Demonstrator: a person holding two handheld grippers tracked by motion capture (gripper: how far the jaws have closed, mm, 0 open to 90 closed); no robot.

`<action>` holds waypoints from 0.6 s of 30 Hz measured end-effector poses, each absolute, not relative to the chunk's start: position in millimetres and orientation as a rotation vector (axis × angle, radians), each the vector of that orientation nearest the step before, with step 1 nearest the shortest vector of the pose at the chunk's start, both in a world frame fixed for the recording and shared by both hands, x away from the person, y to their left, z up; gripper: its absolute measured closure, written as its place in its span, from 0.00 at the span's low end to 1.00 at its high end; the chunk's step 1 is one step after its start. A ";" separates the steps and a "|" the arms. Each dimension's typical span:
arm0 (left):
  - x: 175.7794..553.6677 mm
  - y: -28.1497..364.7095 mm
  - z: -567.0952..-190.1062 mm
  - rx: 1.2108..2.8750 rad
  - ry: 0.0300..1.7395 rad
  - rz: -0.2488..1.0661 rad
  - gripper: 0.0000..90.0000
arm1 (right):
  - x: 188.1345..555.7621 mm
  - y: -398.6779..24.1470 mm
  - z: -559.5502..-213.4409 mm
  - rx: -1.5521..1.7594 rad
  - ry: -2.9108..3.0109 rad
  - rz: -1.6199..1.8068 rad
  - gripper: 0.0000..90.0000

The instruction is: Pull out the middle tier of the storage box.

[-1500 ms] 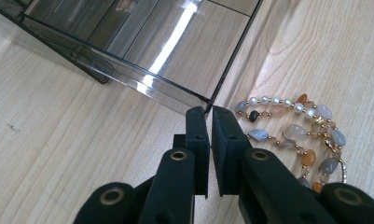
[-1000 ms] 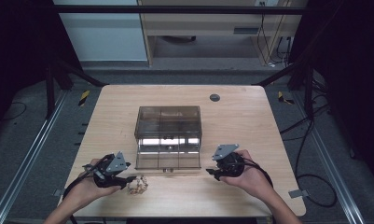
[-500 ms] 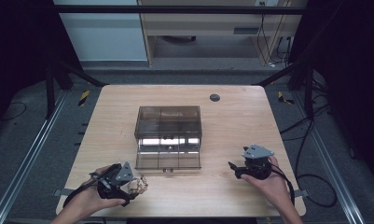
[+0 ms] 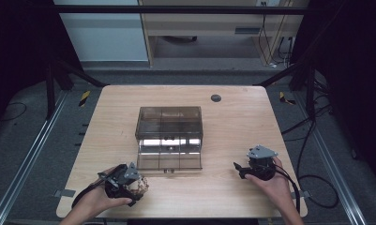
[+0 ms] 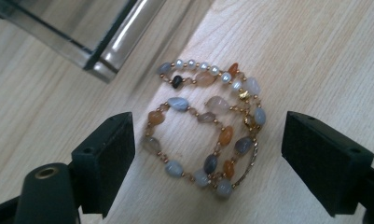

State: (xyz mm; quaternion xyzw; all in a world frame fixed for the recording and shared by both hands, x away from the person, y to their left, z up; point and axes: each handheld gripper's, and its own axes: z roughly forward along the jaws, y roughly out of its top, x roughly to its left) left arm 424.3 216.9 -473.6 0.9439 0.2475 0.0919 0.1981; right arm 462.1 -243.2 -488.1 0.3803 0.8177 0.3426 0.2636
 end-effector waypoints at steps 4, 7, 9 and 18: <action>424.8 214.5 -476.1 2.642 0.696 0.247 0.20 | 463.2 -245.8 -489.6 1.043 2.209 0.910 0.19; 425.2 214.4 -476.5 2.639 0.697 0.244 0.21 | 463.4 -246.5 -489.3 1.039 2.206 0.900 0.19; 425.5 214.1 -476.1 2.634 0.695 0.236 0.24 | 463.4 -247.0 -489.3 1.039 2.205 0.898 0.19; 424.6 212.2 -475.7 2.631 0.691 0.193 0.41 | 463.7 -247.9 -489.2 1.043 2.198 0.894 0.21</action>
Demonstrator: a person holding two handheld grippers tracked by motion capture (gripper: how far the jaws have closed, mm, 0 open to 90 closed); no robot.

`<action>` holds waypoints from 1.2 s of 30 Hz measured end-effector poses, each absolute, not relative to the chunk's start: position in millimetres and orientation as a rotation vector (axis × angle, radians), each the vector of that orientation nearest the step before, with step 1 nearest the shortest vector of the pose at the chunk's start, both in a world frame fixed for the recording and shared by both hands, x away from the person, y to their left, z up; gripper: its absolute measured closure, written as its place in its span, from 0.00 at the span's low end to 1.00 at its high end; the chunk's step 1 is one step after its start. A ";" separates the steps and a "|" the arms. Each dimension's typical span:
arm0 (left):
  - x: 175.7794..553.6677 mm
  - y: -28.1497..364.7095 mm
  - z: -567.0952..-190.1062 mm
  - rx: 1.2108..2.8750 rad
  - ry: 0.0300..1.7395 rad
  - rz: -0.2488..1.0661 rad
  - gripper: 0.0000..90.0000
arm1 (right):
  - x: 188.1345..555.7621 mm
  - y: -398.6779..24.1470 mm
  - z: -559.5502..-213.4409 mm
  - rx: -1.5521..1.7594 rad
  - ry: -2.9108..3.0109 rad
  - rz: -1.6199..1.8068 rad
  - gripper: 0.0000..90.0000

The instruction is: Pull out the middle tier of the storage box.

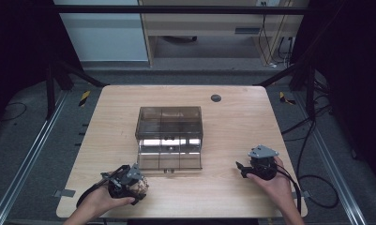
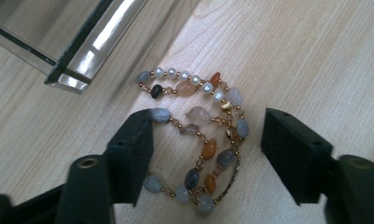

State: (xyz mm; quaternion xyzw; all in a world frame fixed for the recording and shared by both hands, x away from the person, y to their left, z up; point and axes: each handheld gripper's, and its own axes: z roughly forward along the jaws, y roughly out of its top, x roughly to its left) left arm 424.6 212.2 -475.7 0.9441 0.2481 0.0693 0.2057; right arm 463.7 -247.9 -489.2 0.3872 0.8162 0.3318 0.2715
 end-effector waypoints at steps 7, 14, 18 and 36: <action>422.6 212.2 -473.8 2.618 0.671 0.185 0.66 | 463.9 -247.9 -489.3 1.039 2.195 0.875 0.21; 421.3 210.8 -473.1 2.627 0.653 0.189 0.85 | 464.5 -247.2 -490.3 1.036 2.194 0.845 0.21; 419.6 209.5 -472.5 2.640 0.639 0.202 0.90 | 464.6 -247.4 -490.7 1.043 2.192 0.837 0.21; 413.5 204.4 -471.6 2.660 0.613 0.271 0.93 | 464.8 -246.6 -491.2 1.039 2.192 0.828 0.21</action>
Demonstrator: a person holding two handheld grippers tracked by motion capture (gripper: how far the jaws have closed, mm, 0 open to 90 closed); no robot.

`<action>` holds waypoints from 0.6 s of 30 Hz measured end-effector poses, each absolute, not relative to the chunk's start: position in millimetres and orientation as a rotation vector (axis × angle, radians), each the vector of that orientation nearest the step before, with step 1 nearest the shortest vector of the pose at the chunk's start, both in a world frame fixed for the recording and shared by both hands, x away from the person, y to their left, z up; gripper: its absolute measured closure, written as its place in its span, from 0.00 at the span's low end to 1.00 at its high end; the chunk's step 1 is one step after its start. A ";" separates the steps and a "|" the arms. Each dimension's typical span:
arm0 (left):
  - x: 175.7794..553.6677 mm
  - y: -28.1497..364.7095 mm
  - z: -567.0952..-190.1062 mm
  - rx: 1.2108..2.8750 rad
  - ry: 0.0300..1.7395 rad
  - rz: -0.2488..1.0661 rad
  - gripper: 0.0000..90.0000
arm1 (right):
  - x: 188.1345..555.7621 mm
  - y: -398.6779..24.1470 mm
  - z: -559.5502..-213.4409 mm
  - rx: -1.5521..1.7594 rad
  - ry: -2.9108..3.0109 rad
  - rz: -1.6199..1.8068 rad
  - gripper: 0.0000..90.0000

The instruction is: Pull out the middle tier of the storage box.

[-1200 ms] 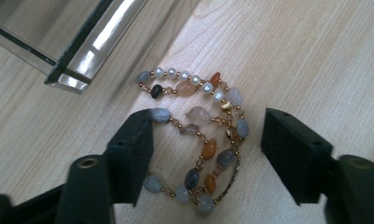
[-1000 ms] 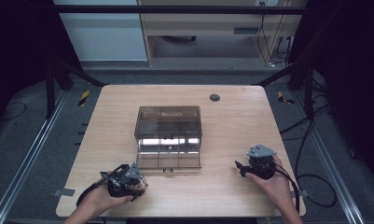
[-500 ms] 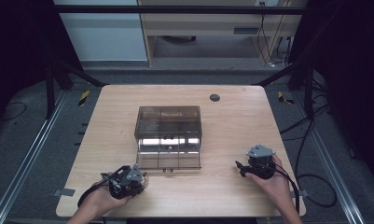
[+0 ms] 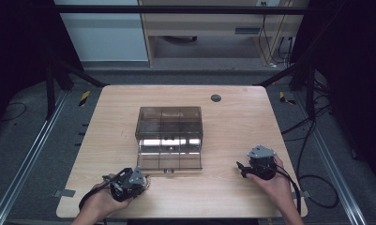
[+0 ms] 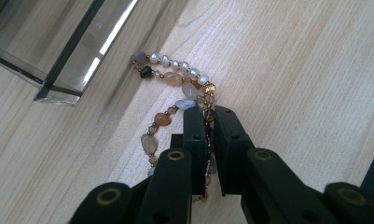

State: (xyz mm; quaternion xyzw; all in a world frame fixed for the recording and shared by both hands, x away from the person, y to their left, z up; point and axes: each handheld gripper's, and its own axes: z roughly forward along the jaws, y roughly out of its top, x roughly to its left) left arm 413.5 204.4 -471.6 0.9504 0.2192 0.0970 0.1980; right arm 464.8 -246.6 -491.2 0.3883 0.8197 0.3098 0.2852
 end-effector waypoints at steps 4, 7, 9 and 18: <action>412.7 203.2 -471.6 2.664 0.610 0.294 0.93 | 464.7 -246.7 -491.3 1.043 2.192 0.830 0.20; 412.5 203.2 -471.2 2.662 0.610 0.299 0.93 | 465.0 -246.7 -491.5 1.043 2.192 0.829 0.20; 412.2 203.2 -470.9 2.662 0.611 0.302 0.93 | 464.8 -246.6 -491.5 1.043 2.193 0.830 0.20; 410.0 204.3 -467.3 2.630 0.621 0.332 0.95 | 464.5 -246.5 -491.1 1.043 2.191 0.832 0.20</action>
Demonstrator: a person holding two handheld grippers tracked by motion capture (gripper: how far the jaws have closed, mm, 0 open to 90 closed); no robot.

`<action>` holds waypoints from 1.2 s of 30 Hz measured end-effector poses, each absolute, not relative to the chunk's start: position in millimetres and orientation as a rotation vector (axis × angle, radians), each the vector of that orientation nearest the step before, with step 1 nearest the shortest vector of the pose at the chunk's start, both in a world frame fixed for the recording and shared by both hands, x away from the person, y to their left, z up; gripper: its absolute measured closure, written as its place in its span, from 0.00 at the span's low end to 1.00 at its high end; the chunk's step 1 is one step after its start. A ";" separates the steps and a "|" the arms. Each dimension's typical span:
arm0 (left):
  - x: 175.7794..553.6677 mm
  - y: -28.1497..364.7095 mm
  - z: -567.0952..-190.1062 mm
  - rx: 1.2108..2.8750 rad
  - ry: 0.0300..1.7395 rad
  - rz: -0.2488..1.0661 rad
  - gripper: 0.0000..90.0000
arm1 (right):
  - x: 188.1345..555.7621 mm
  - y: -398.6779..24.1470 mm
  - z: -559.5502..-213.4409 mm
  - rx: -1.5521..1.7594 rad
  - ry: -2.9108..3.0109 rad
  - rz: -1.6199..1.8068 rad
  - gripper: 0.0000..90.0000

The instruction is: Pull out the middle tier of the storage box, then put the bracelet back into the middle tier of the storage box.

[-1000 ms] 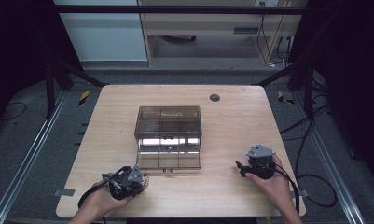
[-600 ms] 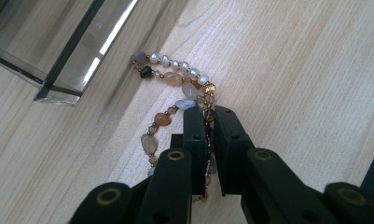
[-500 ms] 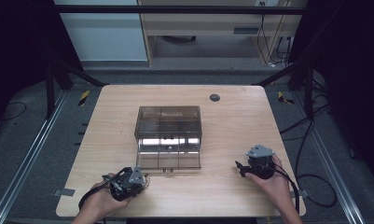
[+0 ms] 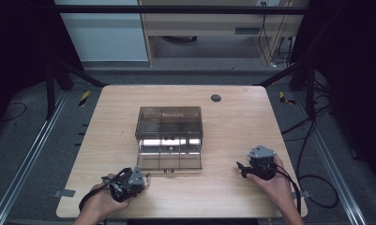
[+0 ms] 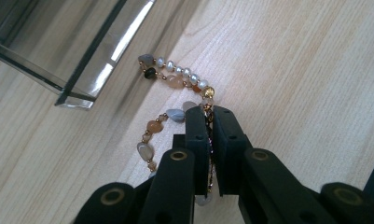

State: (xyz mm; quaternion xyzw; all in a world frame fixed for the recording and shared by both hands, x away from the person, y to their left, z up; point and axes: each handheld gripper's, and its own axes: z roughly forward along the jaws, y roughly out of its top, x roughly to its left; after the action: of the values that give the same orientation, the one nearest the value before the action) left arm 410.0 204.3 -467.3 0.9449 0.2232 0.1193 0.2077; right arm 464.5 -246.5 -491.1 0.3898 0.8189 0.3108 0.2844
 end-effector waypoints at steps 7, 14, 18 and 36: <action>408.5 206.2 -461.7 2.611 0.619 0.357 0.95 | 464.3 -246.1 -491.0 1.041 2.189 0.828 0.20; 406.4 207.0 -452.2 2.578 0.612 0.380 0.95 | 464.3 -246.3 -491.0 1.043 2.189 0.828 0.20; 404.5 206.9 -442.8 2.550 0.605 0.403 0.95 | 464.6 -246.1 -491.3 1.039 2.190 0.828 0.20; 399.7 199.6 -416.3 2.505 0.555 0.441 0.95 | 464.8 -245.3 -491.7 1.037 2.188 0.822 0.20</action>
State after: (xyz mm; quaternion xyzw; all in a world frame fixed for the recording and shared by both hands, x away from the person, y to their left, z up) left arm 399.7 199.6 -416.3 0.9276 0.2057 0.1632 0.2659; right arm 464.8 -245.3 -491.7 0.3885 0.8193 0.3080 0.2880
